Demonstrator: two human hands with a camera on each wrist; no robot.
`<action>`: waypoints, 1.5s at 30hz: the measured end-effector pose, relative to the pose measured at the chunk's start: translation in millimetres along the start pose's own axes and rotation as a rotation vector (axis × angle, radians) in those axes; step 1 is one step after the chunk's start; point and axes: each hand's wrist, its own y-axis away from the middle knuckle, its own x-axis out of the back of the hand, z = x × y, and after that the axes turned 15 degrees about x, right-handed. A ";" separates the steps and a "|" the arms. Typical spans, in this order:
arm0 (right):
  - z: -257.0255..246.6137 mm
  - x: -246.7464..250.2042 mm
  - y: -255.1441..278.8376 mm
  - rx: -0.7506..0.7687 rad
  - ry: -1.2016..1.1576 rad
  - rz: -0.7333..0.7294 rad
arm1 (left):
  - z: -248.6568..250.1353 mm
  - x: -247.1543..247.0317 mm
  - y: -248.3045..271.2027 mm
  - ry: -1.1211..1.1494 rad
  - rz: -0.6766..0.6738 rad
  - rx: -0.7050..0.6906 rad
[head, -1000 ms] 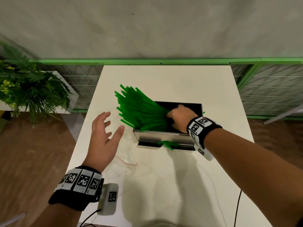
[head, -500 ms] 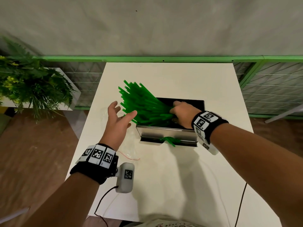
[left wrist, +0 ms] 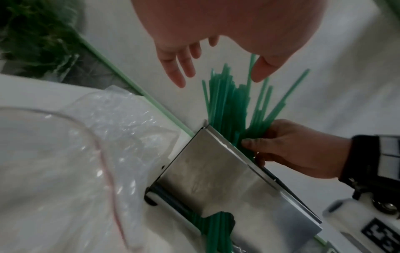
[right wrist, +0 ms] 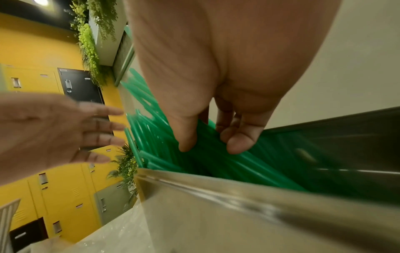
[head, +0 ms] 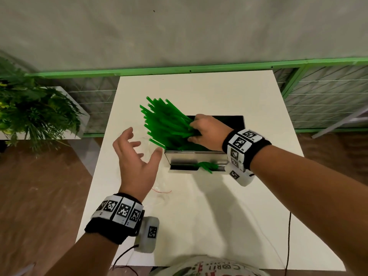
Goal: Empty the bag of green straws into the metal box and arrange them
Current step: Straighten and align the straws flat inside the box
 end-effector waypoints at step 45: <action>9.7 44.6 25.1 0.060 0.119 0.218 | -0.2 -12.5 -19.9 -0.222 -0.006 -0.191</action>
